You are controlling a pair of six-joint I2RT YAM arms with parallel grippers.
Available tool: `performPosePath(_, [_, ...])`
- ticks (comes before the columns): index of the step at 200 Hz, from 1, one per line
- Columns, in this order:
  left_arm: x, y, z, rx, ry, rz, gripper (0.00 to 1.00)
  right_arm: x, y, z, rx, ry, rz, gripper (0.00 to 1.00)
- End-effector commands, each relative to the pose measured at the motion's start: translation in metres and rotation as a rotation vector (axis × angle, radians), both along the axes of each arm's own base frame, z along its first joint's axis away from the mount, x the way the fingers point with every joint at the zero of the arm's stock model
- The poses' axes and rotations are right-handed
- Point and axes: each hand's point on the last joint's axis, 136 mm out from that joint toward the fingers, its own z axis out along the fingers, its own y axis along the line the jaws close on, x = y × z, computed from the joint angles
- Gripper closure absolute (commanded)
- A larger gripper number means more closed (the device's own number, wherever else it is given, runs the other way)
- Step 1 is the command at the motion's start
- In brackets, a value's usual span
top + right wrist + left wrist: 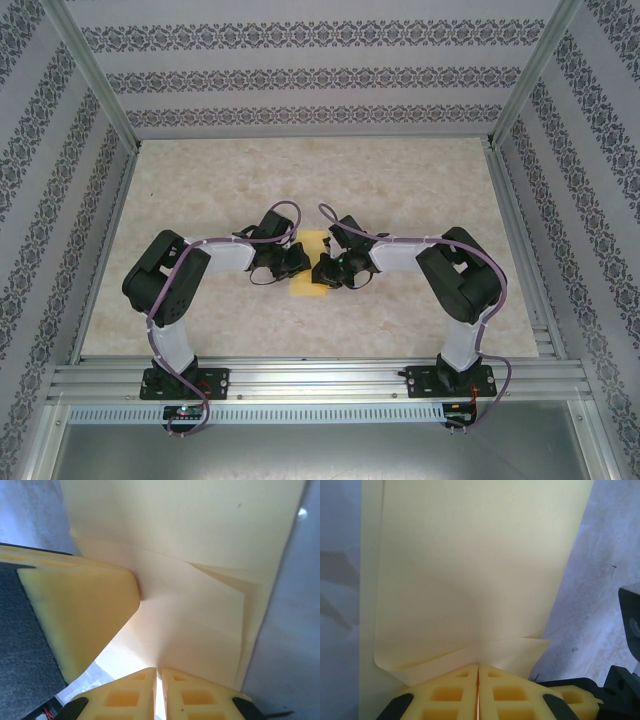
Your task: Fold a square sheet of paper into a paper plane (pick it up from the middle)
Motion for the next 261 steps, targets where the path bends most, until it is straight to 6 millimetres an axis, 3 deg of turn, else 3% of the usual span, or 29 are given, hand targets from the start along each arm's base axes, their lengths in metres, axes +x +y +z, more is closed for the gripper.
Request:
performPosePath(1, [-0.015,0.006,-0.023,0.055,0.042,-0.024,0.91,-0.012,-0.008,-0.009,-0.061,0.033,0.014,0.86])
performPosePath(21, [-0.015,0.007,-0.023,0.057,0.044,-0.024,0.91,-0.009,-0.005,0.012,-0.028,-0.006,0.013,0.86])
performPosePath(43, [-0.016,0.007,-0.024,0.057,0.044,-0.027,0.91,-0.010,-0.005,0.021,-0.012,-0.023,0.011,0.86])
performPosePath(99, [-0.016,0.007,-0.023,0.058,0.042,-0.030,0.91,-0.031,-0.018,-0.026,-0.070,0.070,0.000,0.88])
performPosePath(120, [-0.017,0.008,-0.024,0.062,0.046,-0.030,0.92,-0.035,-0.022,-0.032,-0.096,0.079,-0.002,0.88])
performPosePath(175, [-0.016,0.007,-0.023,0.059,0.045,-0.029,0.91,-0.021,-0.016,0.016,-0.061,-0.026,-0.002,0.88])
performPosePath(190, [-0.017,0.008,-0.024,0.062,0.047,-0.031,0.92,-0.021,-0.013,0.020,-0.040,-0.031,0.003,0.88])
performPosePath(209, [-0.016,0.008,-0.024,0.062,0.047,-0.030,0.92,-0.026,-0.015,0.008,-0.053,-0.006,0.005,0.88])
performPosePath(237, [-0.017,0.007,-0.024,0.063,0.047,-0.033,0.92,-0.039,-0.033,-0.026,-0.155,0.053,-0.005,0.89])
performPosePath(261, [-0.016,0.007,-0.025,0.063,0.049,-0.034,0.92,-0.049,-0.042,-0.040,-0.216,0.072,0.006,0.90])
